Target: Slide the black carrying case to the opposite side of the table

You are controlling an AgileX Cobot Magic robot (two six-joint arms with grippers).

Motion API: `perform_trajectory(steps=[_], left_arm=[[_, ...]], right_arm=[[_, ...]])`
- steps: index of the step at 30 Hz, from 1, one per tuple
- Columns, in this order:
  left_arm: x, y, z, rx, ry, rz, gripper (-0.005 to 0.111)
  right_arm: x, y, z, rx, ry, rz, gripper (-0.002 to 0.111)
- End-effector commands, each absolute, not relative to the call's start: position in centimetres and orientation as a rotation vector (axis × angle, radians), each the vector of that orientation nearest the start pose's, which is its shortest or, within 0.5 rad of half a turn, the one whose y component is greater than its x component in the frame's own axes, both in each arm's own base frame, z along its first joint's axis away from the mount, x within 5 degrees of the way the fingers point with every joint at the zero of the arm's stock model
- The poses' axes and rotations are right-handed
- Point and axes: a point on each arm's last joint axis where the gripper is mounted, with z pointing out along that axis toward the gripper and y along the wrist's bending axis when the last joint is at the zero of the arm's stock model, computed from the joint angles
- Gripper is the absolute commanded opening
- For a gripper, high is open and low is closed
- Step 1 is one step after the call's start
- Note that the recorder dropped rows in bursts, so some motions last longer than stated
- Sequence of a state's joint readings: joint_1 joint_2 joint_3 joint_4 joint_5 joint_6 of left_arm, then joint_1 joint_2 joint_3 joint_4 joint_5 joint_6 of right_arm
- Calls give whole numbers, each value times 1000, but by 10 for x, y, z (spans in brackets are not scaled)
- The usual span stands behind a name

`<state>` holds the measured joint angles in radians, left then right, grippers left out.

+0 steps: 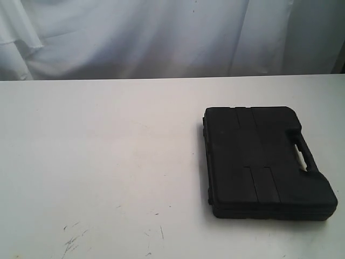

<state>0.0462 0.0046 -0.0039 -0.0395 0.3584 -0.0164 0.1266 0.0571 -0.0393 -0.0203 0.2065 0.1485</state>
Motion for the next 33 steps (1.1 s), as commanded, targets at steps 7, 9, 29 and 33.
perform_trajectory(steps=[7,9,29,33], left_arm=[[53,1,182,-84,1825,-19,0],[53,1,182,-84,1825,-19,0],[53,1,182,-84,1825,-19,0],[53,1,182,-84,1825,-19,0]], right_arm=[[55,6,189,-38,1753,132,0],[54,6,184,-39,1809,126,0],[53,6,182,-43,1831,124,0],[53,6,182,-43,1831,124,0]])
